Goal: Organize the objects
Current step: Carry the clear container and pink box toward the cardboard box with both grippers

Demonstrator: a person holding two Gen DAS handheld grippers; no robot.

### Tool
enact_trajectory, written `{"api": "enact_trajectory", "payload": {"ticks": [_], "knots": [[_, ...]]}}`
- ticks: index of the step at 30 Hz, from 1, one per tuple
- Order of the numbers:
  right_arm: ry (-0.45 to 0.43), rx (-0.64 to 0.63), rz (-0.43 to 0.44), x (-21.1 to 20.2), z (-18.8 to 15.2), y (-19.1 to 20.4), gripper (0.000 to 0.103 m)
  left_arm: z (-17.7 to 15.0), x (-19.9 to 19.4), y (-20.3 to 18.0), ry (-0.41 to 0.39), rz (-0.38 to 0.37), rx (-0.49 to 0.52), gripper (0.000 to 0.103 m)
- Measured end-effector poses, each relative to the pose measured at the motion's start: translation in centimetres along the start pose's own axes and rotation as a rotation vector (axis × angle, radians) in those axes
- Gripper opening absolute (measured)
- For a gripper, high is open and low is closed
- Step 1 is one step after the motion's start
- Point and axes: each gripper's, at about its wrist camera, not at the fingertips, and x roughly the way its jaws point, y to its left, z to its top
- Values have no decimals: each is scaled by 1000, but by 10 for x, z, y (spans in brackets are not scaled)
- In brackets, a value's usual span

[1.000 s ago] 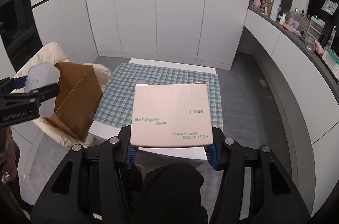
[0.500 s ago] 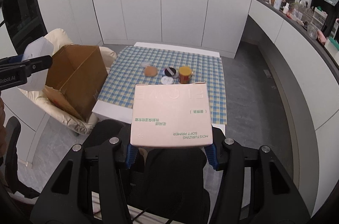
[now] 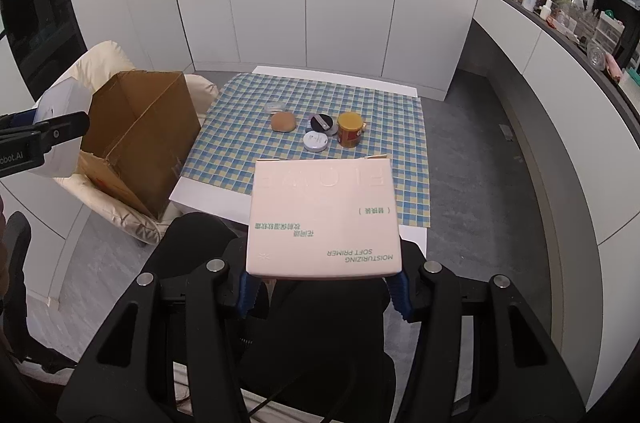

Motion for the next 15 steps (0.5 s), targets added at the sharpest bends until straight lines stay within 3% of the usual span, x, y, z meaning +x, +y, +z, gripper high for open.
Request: {"api": "enact_trajectory", "payload": {"ticks": [15], "knots": [[27,-75,25,17,12,31,54,-10,13,39,34,31,-103,88]]}}
